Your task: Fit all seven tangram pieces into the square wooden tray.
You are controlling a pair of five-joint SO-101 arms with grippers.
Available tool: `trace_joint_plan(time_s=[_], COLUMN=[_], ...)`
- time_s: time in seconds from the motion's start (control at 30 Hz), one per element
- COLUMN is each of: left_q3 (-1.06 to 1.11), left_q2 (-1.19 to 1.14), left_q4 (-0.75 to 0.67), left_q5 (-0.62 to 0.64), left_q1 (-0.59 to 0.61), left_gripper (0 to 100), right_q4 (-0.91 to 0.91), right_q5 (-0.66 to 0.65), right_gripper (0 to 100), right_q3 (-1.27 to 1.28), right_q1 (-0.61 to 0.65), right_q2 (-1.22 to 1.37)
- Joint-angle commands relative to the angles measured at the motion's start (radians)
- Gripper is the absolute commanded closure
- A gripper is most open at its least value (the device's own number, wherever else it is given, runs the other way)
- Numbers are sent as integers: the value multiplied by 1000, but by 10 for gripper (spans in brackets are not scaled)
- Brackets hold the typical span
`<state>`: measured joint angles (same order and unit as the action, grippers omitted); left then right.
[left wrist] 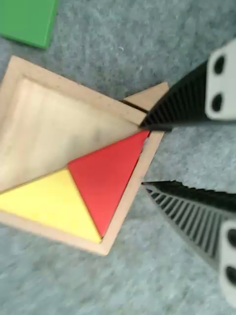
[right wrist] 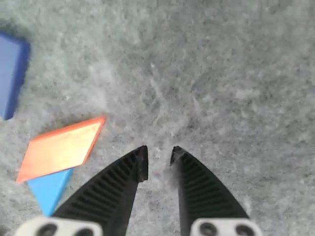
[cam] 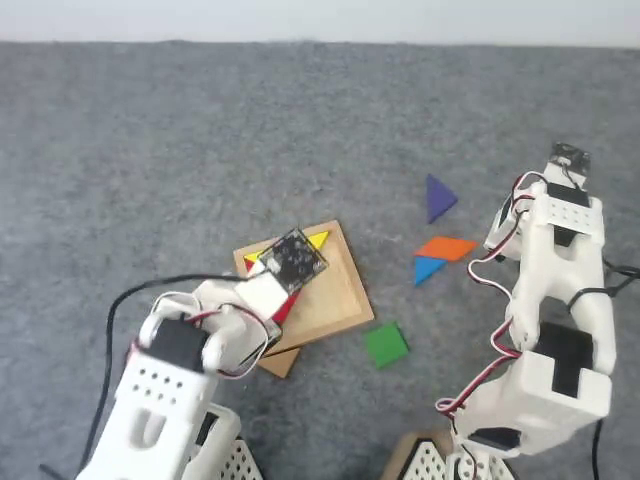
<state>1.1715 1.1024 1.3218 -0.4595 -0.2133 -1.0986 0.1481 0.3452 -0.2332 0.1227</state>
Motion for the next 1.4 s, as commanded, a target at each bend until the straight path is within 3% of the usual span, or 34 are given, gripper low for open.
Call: trace_joint_plan(time_s=[0.0, 0.2, 0.43, 0.7, 0.9, 1.37], left_q3=[15, 24, 18, -25, -48, -208], left_q2=[14, -308, -508, -578, -612, -729], left_q4=[-17, -106, -333, -336, -413, -361], left_q5=[-25, -97, -86, -101, -123, 44], left_q1=[-9, 5, 158, 180, 296, 227], left_gripper=[791, 791, 805, 807, 807, 808], right_q4=[13, 19, 19, 21, 21, 31], right_q5=[-23, -25, -25, -25, -25, -26], right_gripper=[904, 904, 904, 904, 904, 904], right_q3=[-3, 15, 17, 17, 17, 17], right_q1=[12, 35, 35, 35, 35, 33], right_q2=[-4, -4, -4, -4, -4, -4])
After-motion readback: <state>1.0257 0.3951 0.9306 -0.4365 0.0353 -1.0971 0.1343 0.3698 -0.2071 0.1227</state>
